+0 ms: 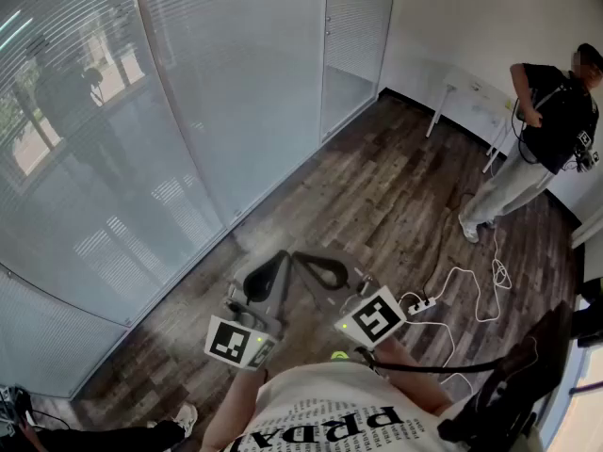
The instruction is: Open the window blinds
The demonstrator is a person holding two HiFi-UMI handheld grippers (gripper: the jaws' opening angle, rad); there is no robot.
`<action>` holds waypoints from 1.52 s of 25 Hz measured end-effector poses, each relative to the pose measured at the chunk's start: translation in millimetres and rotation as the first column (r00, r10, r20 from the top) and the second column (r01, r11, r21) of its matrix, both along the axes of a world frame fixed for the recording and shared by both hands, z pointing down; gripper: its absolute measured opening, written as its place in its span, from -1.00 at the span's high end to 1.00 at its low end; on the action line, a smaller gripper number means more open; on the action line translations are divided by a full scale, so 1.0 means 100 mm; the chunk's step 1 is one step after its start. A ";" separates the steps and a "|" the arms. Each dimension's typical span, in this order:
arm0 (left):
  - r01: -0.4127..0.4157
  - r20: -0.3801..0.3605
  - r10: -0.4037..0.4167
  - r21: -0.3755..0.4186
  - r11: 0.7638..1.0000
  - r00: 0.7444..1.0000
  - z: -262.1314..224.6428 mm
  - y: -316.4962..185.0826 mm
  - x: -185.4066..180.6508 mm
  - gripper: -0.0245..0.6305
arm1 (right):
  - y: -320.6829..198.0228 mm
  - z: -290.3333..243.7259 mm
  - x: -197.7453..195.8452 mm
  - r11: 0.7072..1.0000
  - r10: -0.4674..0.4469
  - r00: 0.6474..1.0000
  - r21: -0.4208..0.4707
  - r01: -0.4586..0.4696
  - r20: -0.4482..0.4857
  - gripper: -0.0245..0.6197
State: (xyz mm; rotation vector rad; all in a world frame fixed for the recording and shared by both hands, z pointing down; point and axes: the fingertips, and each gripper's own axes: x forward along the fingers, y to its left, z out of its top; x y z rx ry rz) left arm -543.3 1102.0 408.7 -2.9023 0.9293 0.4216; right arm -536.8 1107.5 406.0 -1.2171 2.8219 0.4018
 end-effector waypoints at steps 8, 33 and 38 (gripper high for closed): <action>-0.003 -0.012 0.004 0.006 1.000 1.000 0.01 0.04 -0.17 0.95 | 0.04 -0.02 -0.17 1.000 -0.001 1.000 0.011 0.001 0.030 0.90; -0.059 -0.060 0.058 -0.005 0.998 0.996 0.00 0.05 -0.46 0.95 | -0.03 0.04 -0.45 0.999 0.042 0.999 -0.021 -0.041 0.032 0.90; -0.053 -0.102 0.052 -0.014 0.998 0.993 -0.06 0.11 -0.48 0.95 | 0.03 0.01 -0.48 0.999 0.052 0.998 0.004 -0.052 0.019 0.90</action>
